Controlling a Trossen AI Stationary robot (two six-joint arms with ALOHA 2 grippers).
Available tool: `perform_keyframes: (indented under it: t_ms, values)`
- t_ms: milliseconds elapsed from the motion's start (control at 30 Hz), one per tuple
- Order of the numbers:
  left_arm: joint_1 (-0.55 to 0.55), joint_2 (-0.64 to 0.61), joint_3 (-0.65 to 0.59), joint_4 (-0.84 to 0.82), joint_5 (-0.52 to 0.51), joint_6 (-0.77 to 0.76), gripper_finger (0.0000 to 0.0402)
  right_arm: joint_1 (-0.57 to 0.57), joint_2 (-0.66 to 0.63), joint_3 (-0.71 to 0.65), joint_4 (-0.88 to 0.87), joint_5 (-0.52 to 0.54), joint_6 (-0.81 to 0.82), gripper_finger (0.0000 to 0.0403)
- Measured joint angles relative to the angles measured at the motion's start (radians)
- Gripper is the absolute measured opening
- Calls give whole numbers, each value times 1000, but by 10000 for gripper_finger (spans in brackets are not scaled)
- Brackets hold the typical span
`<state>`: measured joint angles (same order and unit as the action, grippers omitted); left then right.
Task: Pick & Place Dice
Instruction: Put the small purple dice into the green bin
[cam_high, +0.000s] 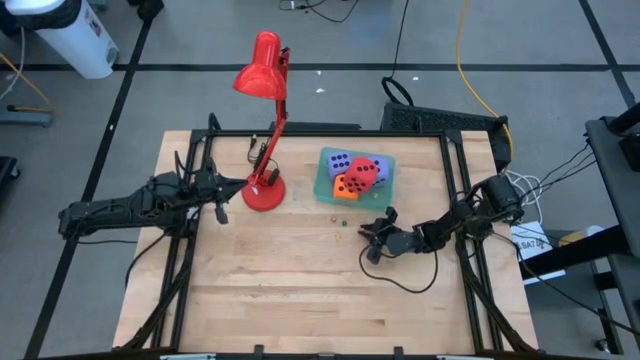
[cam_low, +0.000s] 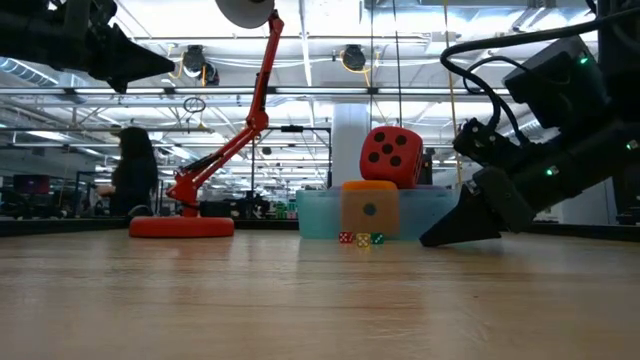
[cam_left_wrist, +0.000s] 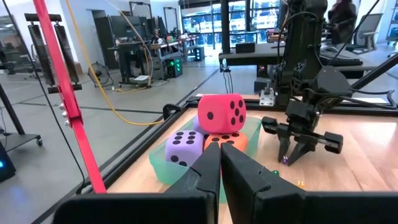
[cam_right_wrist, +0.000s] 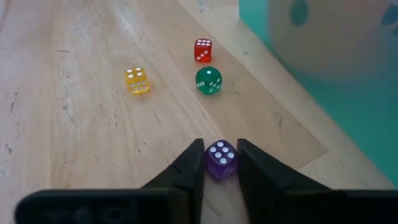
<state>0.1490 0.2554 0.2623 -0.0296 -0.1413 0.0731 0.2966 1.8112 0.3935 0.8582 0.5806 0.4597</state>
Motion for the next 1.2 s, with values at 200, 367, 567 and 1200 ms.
perform_keyframes:
  t_ms: [200, 367, 567, 1200]
  values:
    - [0, 0, 0, -1, 0, 0, 26, 1, -34, 0, -8, -29, -55, 48]
    - [0, 0, 0, -1, 0, 0, 26, 3, -113, -1, -6, -29, -109, 54]
    - [0, 0, 0, 14, 0, 43, 26, 8, -294, -1, -83, 47, -270, 44]
    - [0, 0, 0, 26, 0, 27, 26, -224, -537, -1, -445, 136, -334, 54]
